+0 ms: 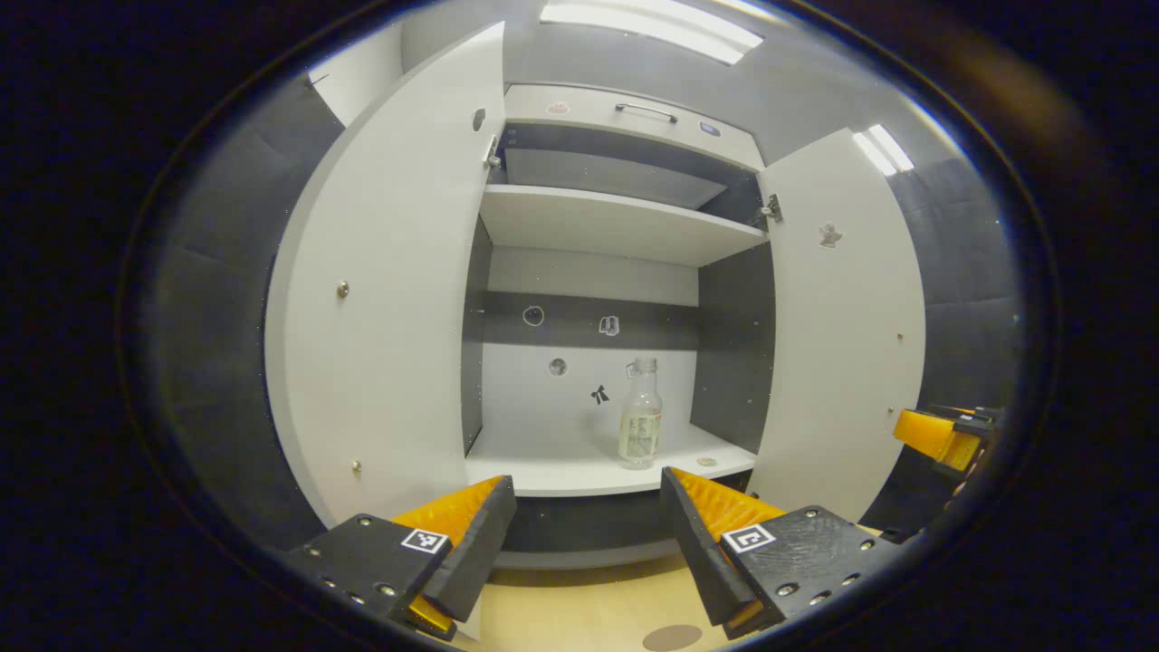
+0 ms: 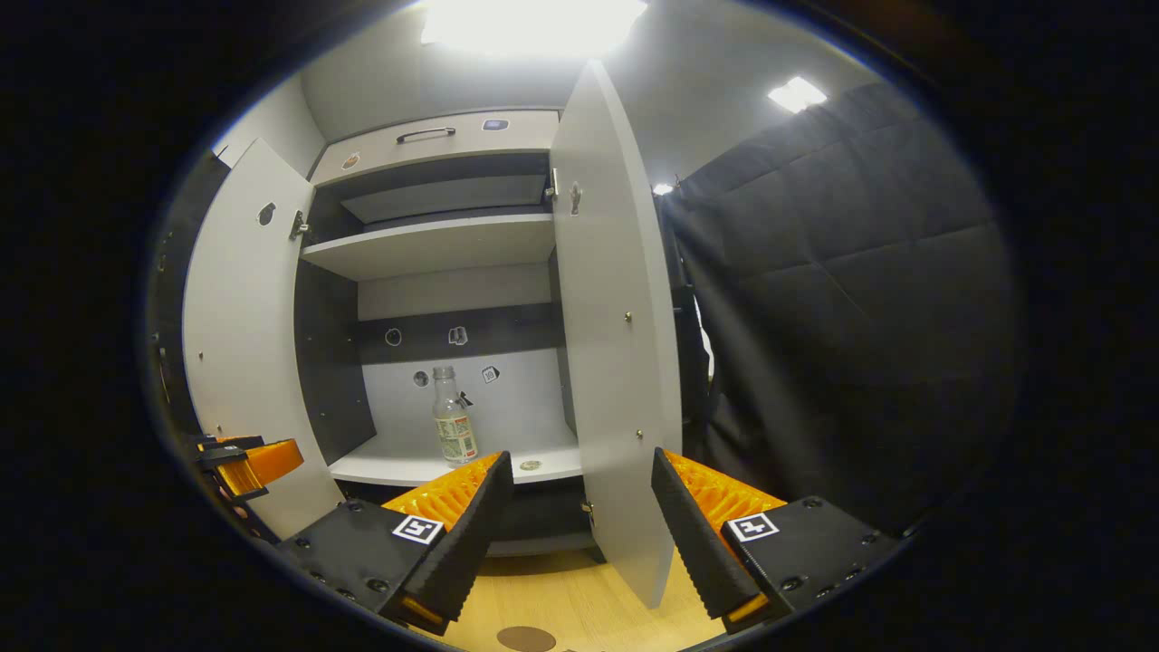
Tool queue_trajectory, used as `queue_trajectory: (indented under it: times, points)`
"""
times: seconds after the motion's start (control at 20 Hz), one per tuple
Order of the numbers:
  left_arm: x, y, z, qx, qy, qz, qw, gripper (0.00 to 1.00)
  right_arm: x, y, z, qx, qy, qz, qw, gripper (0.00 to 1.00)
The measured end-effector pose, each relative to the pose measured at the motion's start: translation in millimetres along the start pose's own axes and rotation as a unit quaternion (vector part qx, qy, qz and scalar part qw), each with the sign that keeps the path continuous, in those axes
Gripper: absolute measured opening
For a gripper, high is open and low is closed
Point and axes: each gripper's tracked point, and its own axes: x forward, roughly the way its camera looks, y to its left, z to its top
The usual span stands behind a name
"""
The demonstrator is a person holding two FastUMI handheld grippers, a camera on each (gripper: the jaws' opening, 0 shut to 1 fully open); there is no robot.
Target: Grasp the bottle in the cabinet with the left hand and place it on the coaster, then close the right door with the right hand and the left door with the left hand.
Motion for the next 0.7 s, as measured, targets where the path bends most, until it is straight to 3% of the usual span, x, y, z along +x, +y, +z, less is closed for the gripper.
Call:
queue_trajectory:
  times: [0.05,0.15,0.2,0.25,0.5,0.55,0.7]
  points:
    - [7.2,-3.9,2.9,-0.001,0.001,-0.003,1.0,0.94,0.6,-6.1,1.9,-0.001,0.002,-0.006,1.0,0.98]
    - [23.7,-8.4,11.0,0.002,0.001,-0.006,1.0,0.94,0.1,-18.4,6.0,-0.002,0.008,-0.017,1.0,0.98]
    - [32.8,-11.5,16.2,0.001,-0.002,-0.01,1.0,0.94,0.1,-27.0,8.8,-0.007,0.008,-0.025,1.0,0.93]
    - [41.8,-14.4,20.4,-0.002,-0.005,-0.014,1.0,0.94,-0.2,-36.7,12.2,-0.013,0.004,-0.035,0.999,0.98]
    - [96.0,-20.7,40.2,-0.014,-0.022,-0.023,0.999,0.99,2.8,-90.5,24.7,-0.025,-0.004,-0.078,0.997,0.98]
    - [106.4,-22.9,44.4,-0.019,-0.026,-0.026,0.999,0.94,4.0,-100.4,23.7,-0.026,-0.001,-0.084,0.996,0.98]
    - [136.8,-27.5,55.0,-0.026,-0.037,-0.031,0.998,0.93,8.4,-131.6,24.9,-0.023,0.0,-0.104,0.994,0.98]
